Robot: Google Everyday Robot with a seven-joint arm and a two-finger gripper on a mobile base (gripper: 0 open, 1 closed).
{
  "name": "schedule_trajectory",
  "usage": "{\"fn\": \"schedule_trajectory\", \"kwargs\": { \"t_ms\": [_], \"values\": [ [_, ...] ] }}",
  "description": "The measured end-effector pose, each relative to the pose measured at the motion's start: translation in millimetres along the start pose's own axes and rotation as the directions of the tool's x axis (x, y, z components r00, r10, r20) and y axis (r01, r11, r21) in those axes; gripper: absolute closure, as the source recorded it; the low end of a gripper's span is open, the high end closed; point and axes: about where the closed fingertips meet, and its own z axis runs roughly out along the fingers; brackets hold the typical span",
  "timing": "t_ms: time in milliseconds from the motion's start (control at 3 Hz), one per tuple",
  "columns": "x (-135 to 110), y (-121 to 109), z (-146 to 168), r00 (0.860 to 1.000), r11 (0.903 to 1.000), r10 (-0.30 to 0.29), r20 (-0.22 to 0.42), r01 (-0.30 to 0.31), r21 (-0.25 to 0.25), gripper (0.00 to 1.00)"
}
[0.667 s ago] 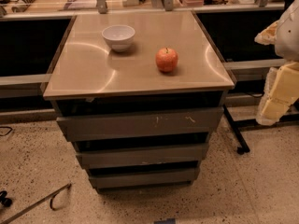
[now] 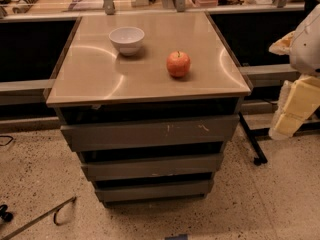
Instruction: Open middle drawer
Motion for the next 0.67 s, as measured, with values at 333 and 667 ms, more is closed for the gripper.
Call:
{"fn": "schedule_trajectory", "kwargs": {
  "t_ms": [333,667],
  "values": [
    [0.4,13.9,42.7,0.998,0.9995,0.013,0.06,-0.011,-0.029,0.0],
    [-0.1,28.8,96.3,0.992,0.9977,0.034,0.124,-0.026,-0.062,0.0]
  ]
}}
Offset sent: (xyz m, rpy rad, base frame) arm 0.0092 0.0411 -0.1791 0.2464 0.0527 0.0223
